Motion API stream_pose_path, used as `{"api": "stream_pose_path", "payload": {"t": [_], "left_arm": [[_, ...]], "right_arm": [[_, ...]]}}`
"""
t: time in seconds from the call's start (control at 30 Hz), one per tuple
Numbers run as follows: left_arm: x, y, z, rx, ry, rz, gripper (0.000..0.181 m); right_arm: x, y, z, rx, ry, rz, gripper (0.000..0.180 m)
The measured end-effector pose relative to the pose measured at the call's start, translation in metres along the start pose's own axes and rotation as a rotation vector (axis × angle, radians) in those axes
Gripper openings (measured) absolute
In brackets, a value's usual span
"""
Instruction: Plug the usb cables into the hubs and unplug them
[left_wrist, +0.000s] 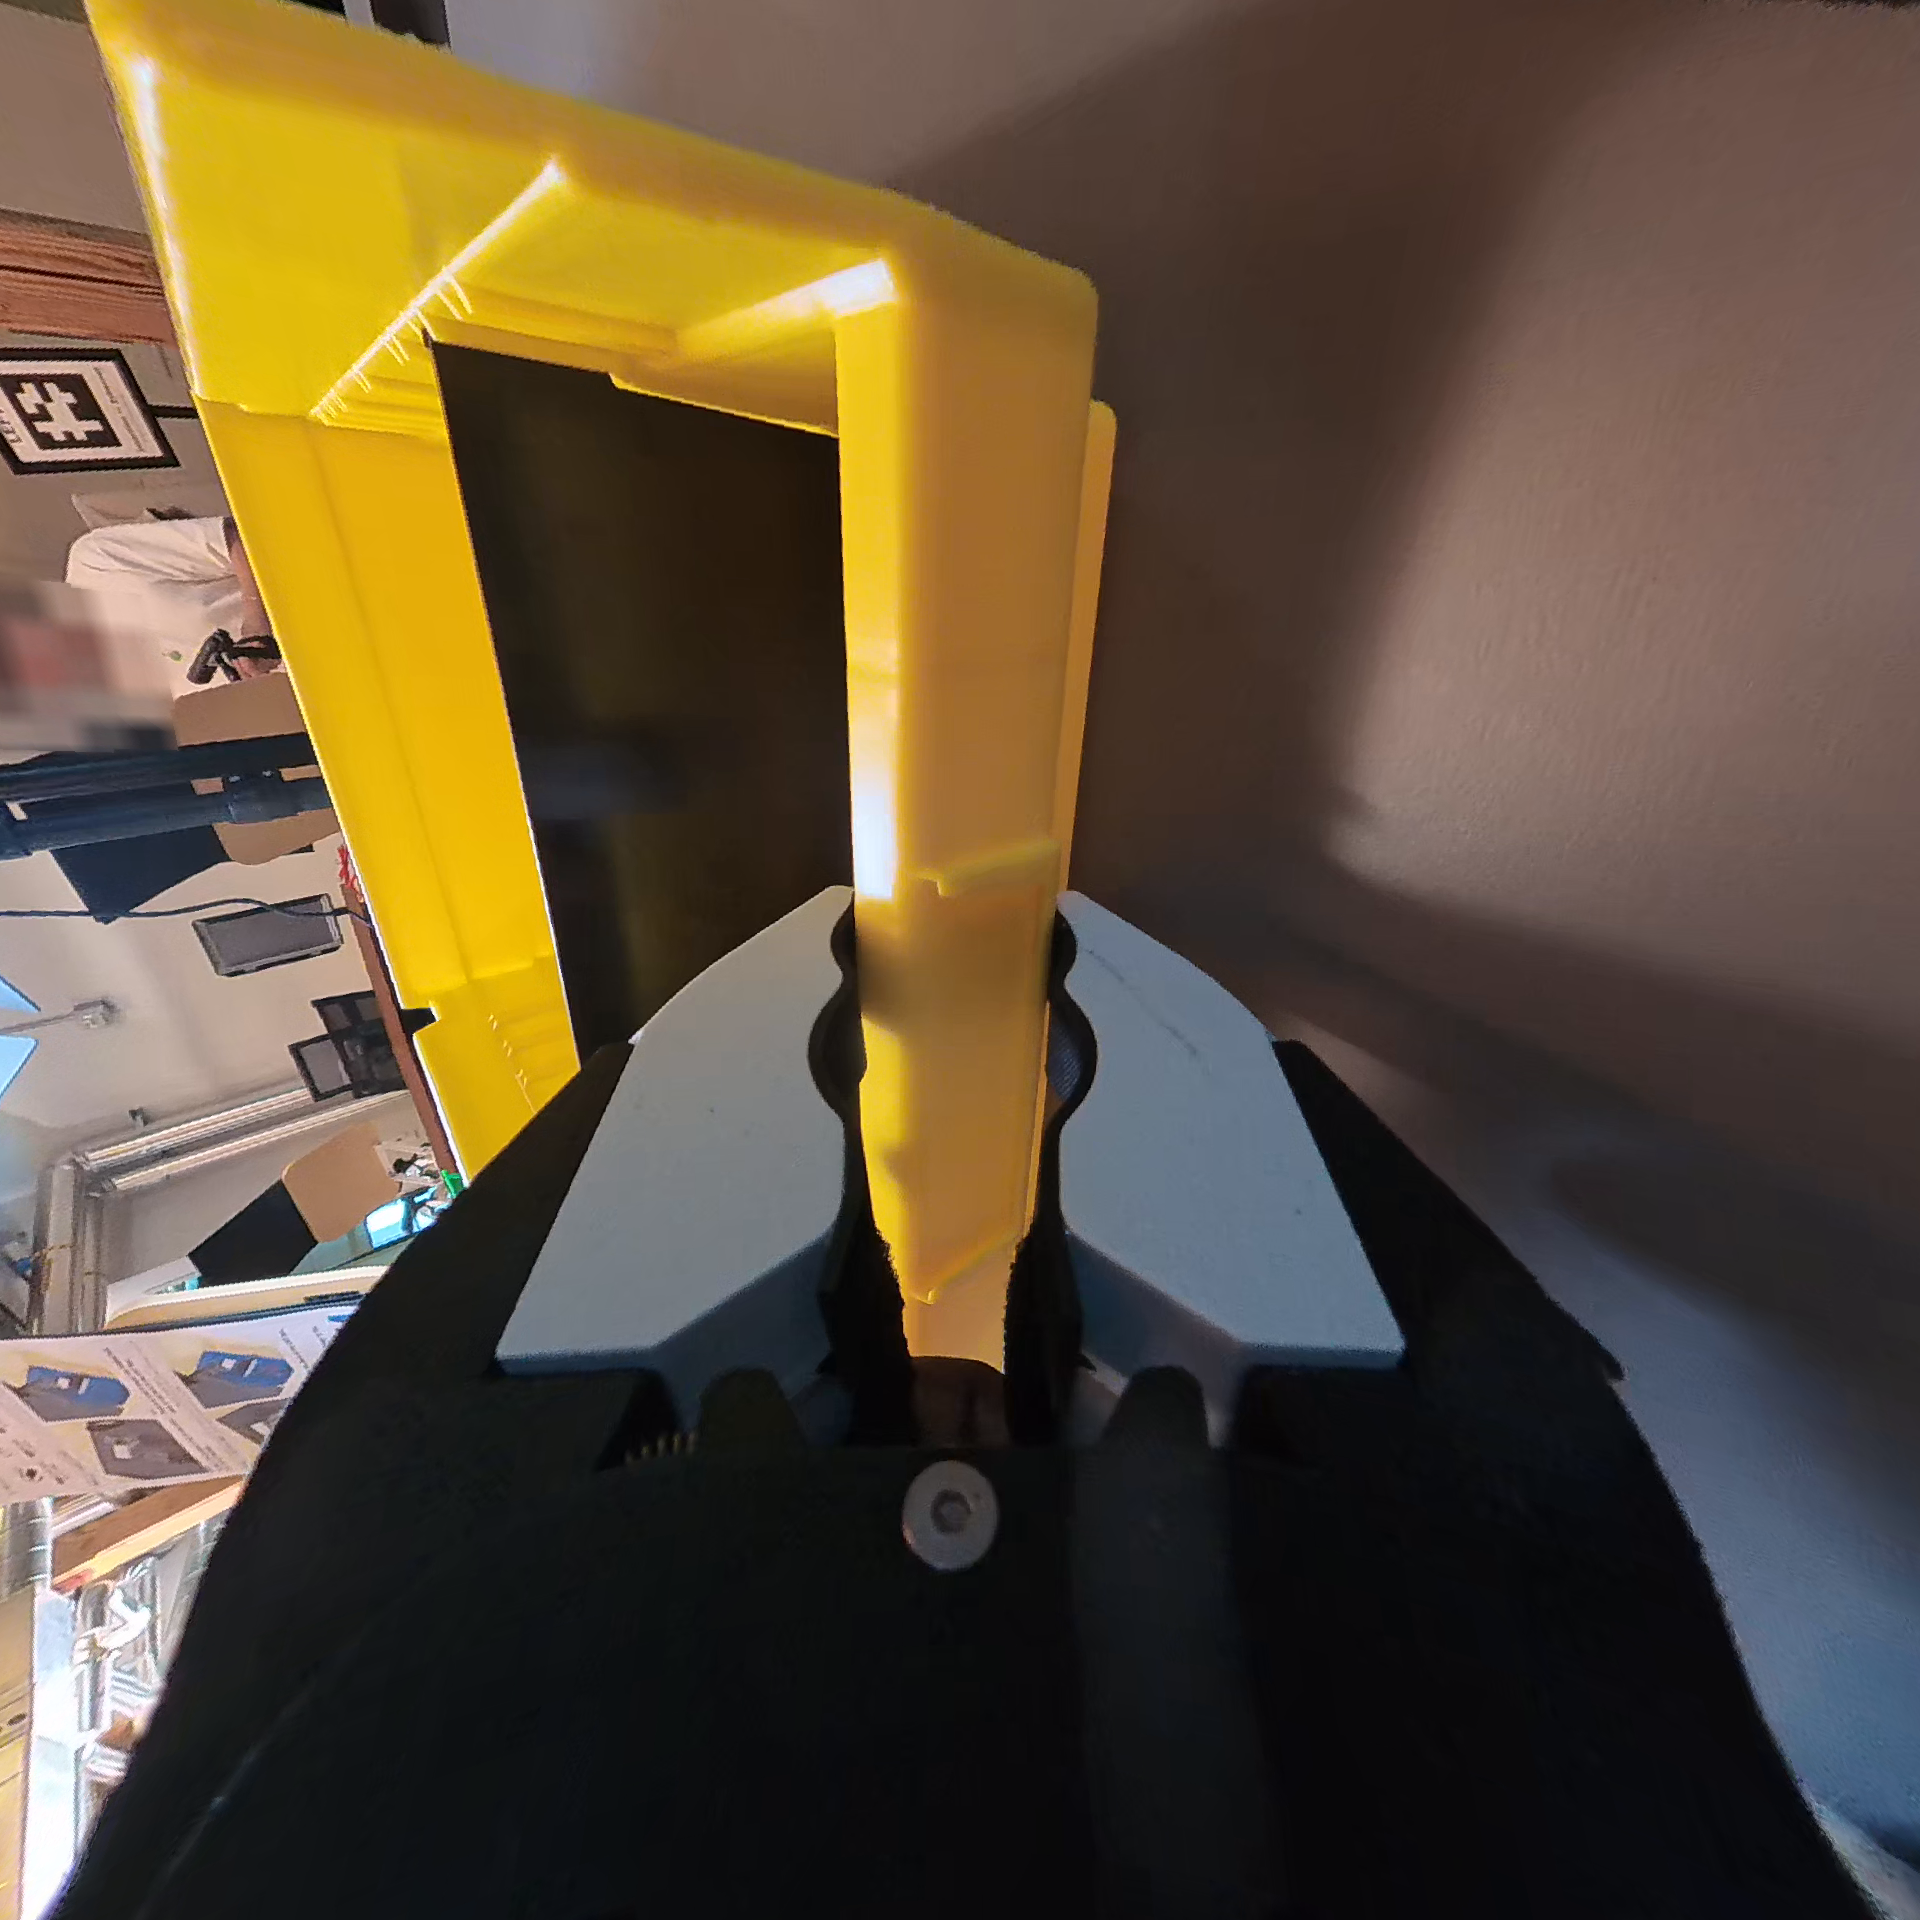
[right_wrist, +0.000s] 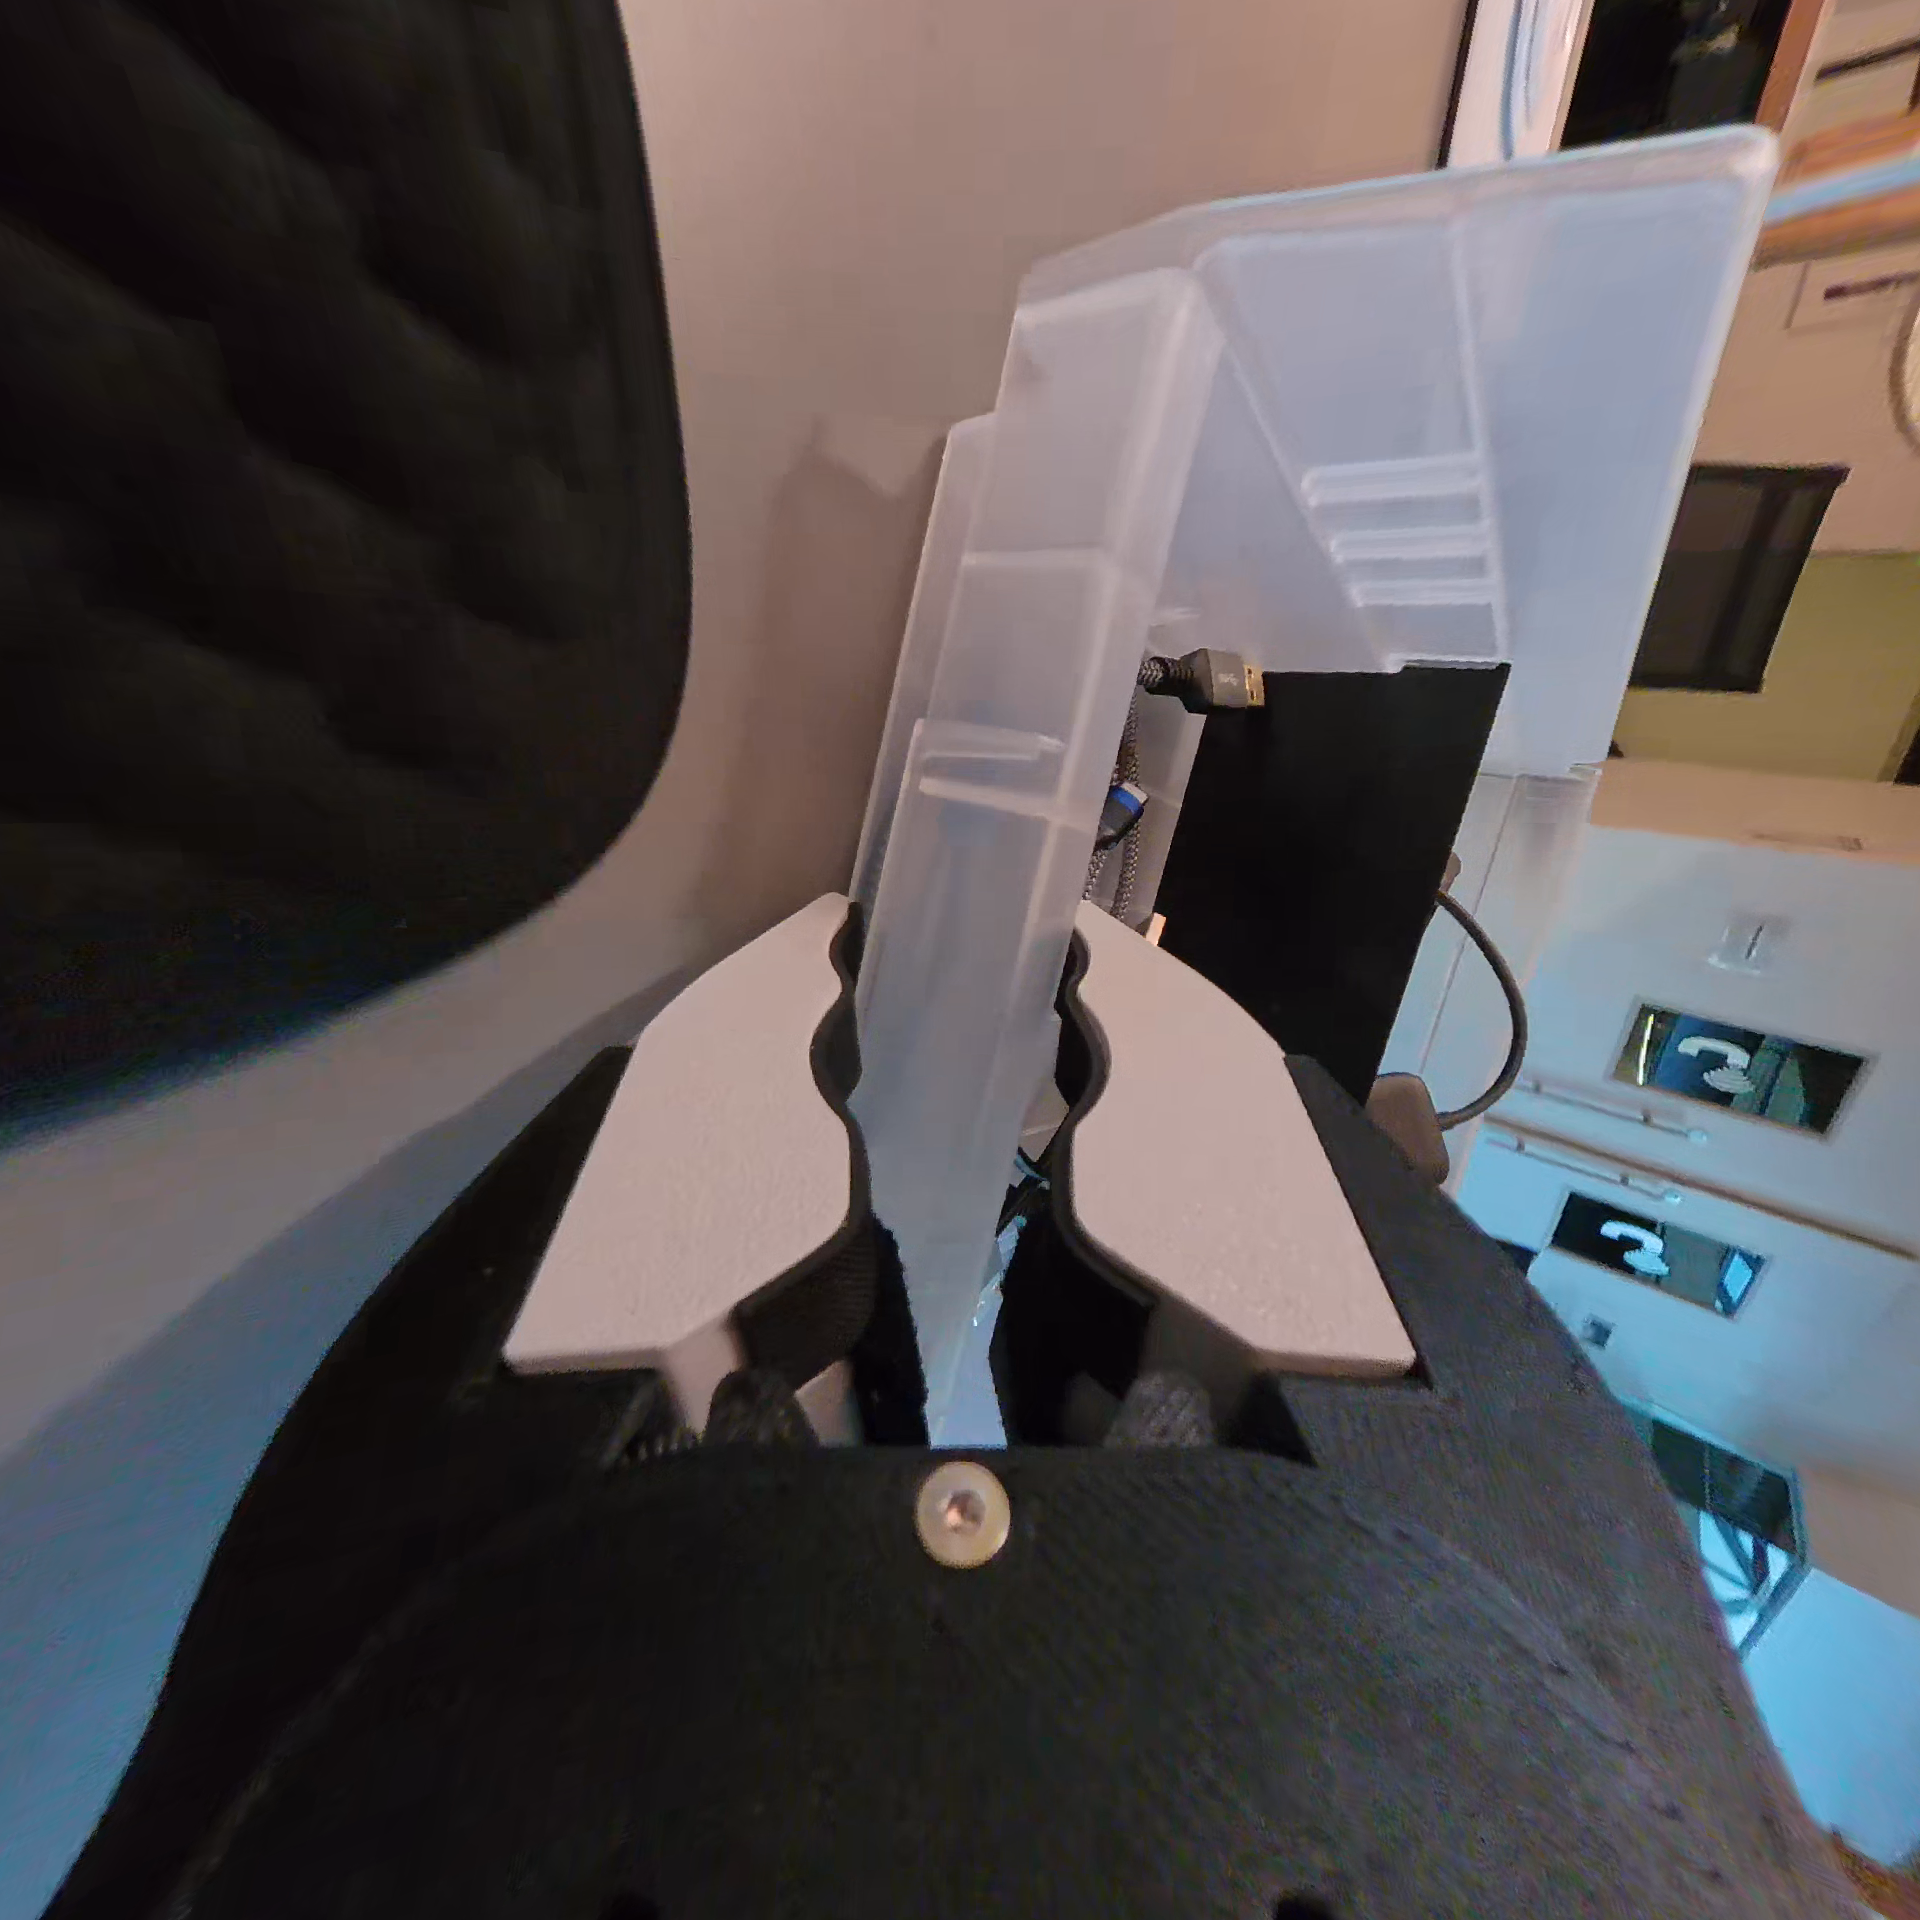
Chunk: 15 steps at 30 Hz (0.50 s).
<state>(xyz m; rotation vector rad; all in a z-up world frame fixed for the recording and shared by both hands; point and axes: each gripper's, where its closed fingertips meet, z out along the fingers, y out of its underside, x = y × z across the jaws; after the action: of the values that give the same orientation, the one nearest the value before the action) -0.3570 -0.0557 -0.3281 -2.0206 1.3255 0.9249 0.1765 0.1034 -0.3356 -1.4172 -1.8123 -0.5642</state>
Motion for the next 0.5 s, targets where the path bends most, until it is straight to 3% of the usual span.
{"api": "stream_pose_path", "payload": {"t": [0.5], "left_arm": [[0.003, -0.018, 0.002, 0.061, 0.028, -0.047, 0.031]], "right_arm": [[0.013, -0.156, 0.038, 0.306, -0.082, -0.305, 0.035]]}}
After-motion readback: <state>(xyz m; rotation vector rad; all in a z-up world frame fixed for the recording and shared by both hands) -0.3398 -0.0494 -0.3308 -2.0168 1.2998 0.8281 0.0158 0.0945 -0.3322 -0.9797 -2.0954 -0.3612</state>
